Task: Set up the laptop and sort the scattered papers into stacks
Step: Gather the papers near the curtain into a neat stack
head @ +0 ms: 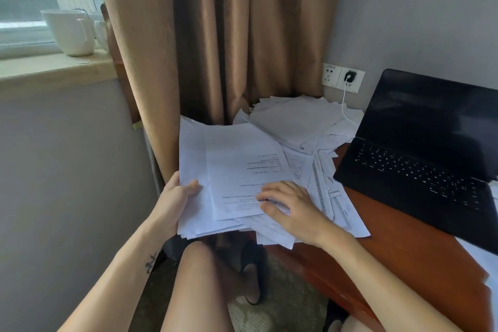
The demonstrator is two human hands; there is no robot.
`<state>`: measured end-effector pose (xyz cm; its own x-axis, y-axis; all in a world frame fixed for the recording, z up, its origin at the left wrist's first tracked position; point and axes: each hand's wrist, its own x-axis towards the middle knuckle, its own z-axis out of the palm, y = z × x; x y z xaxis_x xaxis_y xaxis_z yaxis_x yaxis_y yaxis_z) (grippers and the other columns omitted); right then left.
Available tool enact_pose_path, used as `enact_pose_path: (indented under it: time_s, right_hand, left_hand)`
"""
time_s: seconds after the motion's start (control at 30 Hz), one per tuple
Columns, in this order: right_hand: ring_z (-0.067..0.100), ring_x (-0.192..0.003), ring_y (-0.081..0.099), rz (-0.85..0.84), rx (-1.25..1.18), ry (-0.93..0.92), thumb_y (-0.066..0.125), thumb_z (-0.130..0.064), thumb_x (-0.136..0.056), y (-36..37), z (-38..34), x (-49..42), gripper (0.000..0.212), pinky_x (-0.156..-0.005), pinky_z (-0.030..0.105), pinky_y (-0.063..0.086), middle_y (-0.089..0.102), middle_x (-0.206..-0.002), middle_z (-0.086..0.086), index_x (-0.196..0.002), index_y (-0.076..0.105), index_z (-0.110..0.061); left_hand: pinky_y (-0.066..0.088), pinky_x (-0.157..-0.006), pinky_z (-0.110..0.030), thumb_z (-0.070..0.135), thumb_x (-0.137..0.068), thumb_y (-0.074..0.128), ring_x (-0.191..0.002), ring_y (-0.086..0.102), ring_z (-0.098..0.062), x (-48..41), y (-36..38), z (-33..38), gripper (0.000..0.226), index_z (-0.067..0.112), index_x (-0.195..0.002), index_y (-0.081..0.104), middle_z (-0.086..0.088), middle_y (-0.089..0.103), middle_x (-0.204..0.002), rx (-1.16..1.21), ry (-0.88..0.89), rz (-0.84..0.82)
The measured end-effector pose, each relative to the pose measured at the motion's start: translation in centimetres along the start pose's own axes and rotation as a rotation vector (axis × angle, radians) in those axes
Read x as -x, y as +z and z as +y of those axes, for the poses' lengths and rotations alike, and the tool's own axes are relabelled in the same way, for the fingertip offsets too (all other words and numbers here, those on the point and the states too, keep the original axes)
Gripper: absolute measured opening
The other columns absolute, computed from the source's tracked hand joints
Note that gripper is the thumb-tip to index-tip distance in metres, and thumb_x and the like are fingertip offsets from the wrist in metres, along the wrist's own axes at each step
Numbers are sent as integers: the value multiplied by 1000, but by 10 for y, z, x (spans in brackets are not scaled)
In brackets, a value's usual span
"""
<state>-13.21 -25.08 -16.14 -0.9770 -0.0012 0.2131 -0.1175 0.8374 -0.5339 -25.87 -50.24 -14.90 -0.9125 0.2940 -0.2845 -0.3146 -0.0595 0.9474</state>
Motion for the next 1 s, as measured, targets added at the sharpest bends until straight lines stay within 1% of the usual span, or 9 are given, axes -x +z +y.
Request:
enact_pose_path:
  time_s: [0.1, 0.17, 0.27, 0.37, 0.53, 0.63, 0.83, 0.93, 1.0]
  right_hand:
    - [-6, -121, 42, 202, -44, 102, 43, -63, -99, -5, 4, -3, 44, -104, 19, 28, 58, -122, -24, -115, 71, -33]
    - [13, -130, 41, 301, 102, 239, 46, -57, -99, -13, 7, -8, 40, -105, 26, 28, 56, -133, -13, -125, 63, -31]
    - [25, -150, 17, 51, 308, 470, 37, -72, -95, -14, 9, -11, 76, -120, 44, 15, 29, -161, 1, -155, 31, -25]
    - [22, -155, 5, -71, 361, 366, 31, -77, -93, -5, 5, -10, 84, -125, 45, -2, 12, -168, 3, -160, 17, -27]
    - [10, -154, 2, -143, 167, 204, 48, -63, -97, -7, 1, -23, 77, -126, 42, -8, 11, -169, -4, -160, 18, -30]
    - [9, -153, 0, -173, 119, 193, 53, -50, -100, -14, -3, -35, 72, -121, 32, -15, 11, -167, -9, -160, 19, -30]
    - [11, -155, -5, -175, 139, 173, 41, -39, -107, -13, 3, -62, 61, -121, 27, -11, 6, -169, -7, -161, 17, -24]
    - [15, -149, 18, -20, 145, 156, 47, -35, -106, -7, 9, -60, 49, -125, 36, 7, 34, -159, -4, -152, 40, -22]
    - [15, -134, 31, 84, 82, 160, 55, -30, -103, -5, 10, -54, 40, -116, 34, 24, 49, -142, -7, -143, 52, -26]
  left_hand:
    - [57, -95, -56, 30, -108, 55, -108, 73, -34, 0, -1, 1, 25, 21, -132, 59, -9, 74, -124, 28, -7, -12]
    - [60, -90, -52, 33, -105, 61, -103, 76, -31, 3, 3, 5, 25, 20, -127, 62, -5, 77, -117, -4, 14, -48]
    - [60, -92, -52, 26, -101, 67, -98, 77, -27, 3, 6, 7, 24, 21, -124, 63, -3, 78, -116, -86, 53, -61]
    - [60, -89, -47, 31, -104, 64, -101, 77, -25, 1, 5, 7, 29, 21, -130, 59, -1, 76, -119, -74, 48, -63]
    - [58, -90, -46, 24, -107, 57, -100, 76, -25, -1, 2, 7, 20, 24, -125, 63, 0, 78, -112, -85, 19, -99]
    - [60, -84, -44, 13, -103, 57, -99, 75, -28, -4, 1, 7, 23, 26, -122, 63, -2, 78, -110, -133, 0, -88]
    - [58, -96, -53, 16, -102, 66, -101, 76, -28, -7, 0, -1, 22, 21, -123, 64, -2, 78, -112, -128, 17, -21]
    - [58, -96, -52, 25, -102, 67, -101, 76, -27, -8, 1, -6, 24, 19, -125, 64, -1, 79, -111, -101, 31, 1]
    - [60, -91, -47, 27, -102, 66, -99, 77, -25, -8, 2, -8, 24, 18, -125, 64, -2, 79, -112, -104, 45, 14]
